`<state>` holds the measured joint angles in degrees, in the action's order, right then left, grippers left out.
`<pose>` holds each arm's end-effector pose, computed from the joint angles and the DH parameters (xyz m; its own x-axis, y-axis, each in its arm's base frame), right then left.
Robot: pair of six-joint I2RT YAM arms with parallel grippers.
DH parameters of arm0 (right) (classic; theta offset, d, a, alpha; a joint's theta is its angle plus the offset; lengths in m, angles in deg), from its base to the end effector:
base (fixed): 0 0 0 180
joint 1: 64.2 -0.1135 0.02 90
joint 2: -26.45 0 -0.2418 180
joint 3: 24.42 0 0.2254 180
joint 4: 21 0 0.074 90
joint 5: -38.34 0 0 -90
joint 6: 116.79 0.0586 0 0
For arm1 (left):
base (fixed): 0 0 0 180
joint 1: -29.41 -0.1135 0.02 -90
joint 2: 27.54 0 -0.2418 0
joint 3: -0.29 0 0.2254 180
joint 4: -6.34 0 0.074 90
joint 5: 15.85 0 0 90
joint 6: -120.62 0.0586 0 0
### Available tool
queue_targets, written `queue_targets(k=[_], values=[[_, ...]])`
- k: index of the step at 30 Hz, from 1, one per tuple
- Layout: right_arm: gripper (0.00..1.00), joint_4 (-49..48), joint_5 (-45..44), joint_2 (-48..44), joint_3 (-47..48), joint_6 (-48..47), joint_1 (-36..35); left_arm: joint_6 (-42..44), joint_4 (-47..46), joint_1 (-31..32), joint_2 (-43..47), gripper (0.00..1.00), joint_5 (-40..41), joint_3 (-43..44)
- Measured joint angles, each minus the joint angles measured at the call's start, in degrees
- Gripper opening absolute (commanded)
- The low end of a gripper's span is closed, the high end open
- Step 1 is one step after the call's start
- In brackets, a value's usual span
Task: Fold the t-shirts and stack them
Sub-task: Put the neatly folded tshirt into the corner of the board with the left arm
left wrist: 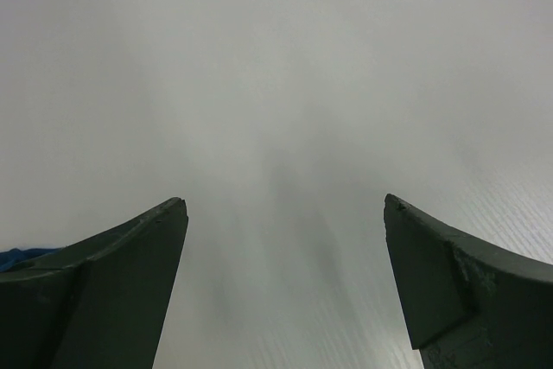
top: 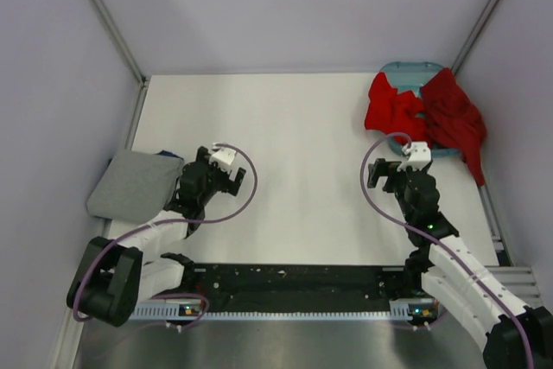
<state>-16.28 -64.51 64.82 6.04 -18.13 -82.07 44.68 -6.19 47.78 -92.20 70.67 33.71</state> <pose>0.1769 0.0433 0.2039 -0.2197 0.0834 -0.9720 -0.0602 0.9933 0.0989 0.2216 -0.0773 0.1726 -0.2056 0.3238 -0.9235 0.4320 0.8768 0.2112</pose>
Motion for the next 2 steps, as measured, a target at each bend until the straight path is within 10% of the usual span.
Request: queue_targets(k=[2], values=[[0.99,0.0,0.0,0.0,0.0,0.0,0.0,0.1,-0.4,0.0,0.0,0.99,-0.1,-0.2]])
